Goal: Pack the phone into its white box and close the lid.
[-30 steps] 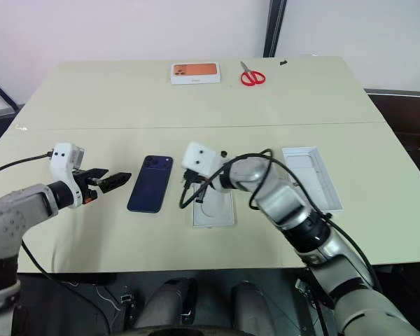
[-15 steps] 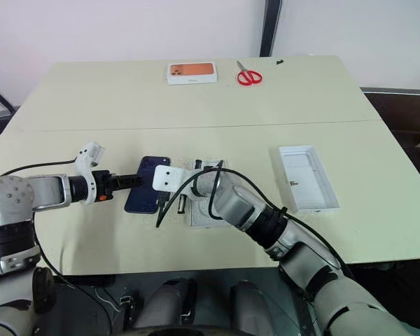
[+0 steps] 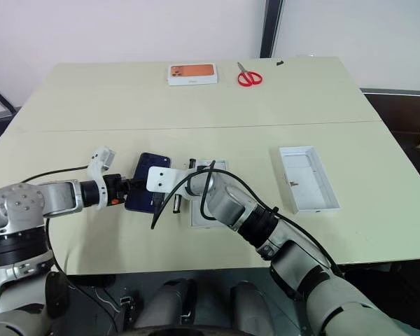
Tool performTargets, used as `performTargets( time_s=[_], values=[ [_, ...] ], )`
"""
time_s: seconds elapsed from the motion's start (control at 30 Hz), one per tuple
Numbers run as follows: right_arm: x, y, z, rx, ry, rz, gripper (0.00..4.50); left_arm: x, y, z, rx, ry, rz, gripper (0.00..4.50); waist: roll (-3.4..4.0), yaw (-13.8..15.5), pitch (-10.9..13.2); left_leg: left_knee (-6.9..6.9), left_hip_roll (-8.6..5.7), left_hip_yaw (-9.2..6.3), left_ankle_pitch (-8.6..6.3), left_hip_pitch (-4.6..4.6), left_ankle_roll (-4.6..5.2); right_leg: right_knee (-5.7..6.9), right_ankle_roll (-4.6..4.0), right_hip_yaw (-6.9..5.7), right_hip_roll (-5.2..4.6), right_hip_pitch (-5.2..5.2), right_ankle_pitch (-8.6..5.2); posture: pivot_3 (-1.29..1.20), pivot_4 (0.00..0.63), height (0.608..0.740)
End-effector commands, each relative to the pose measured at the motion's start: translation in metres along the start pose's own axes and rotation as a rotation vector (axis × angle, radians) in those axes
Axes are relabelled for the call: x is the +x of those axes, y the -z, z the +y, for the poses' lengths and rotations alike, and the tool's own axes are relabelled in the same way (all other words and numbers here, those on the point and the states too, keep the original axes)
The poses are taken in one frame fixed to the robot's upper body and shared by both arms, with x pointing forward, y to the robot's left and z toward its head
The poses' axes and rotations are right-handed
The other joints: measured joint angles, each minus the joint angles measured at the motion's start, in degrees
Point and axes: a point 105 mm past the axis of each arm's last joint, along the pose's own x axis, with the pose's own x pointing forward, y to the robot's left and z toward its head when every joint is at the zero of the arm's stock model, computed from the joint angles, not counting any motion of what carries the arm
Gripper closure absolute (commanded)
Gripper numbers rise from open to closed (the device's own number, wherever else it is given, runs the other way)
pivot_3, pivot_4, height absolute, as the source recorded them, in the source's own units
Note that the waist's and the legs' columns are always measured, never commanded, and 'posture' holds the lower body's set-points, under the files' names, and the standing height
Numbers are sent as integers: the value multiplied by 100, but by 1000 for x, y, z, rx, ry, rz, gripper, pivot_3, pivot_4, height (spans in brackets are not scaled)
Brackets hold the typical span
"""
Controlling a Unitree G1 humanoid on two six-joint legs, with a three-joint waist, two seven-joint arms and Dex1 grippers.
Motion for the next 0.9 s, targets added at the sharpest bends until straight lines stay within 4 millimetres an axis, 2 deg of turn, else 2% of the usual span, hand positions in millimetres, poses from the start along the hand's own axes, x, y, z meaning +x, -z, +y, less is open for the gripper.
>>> performTargets(
  time_s=[0.03,0.43,0.53,0.63,0.7,0.9],
  values=[
    [0,-10,0,-6,1,-37,4420,1,8,-2,-25,24,39,0,0,-19,0,-1,0,0,0,0,0,0,0,0,0,-1,0,0,150,740],
    [0,-9,0,5,4,-36,4420,-16,-14,19,-98,-60,-64,0,-1,-39,0,-9,1,0,2,0,-3,2,0,2,2,-9,0,0,150,740],
    [-1,-8,-2,1,13,-35,4500,-17,-13,21,-108,-64,-56,810,-1,-40,0,-9,1,0,2,0,-4,2,0,3,2,-10,0,0,150,740],
    [-7,-9,-7,-4,26,-38,4500,-18,-12,21,-109,-61,-54,2375,-3,-40,2,-10,1,0,2,-2,-4,3,0,3,2,-12,0,0,150,740],
    [-12,-9,-9,-5,30,-41,4500,-18,-12,20,-110,-57,-56,3226,-6,-19,3,-8,0,1,2,-8,-4,2,0,2,1,-16,0,0,150,740],
    [-35,-13,-20,-12,48,-64,4500,-21,-12,22,-128,-48,-63,3226,-8,-20,5,-3,0,0,3,-27,-7,5,0,2,1,-35,0,0,150,740]
  ],
)
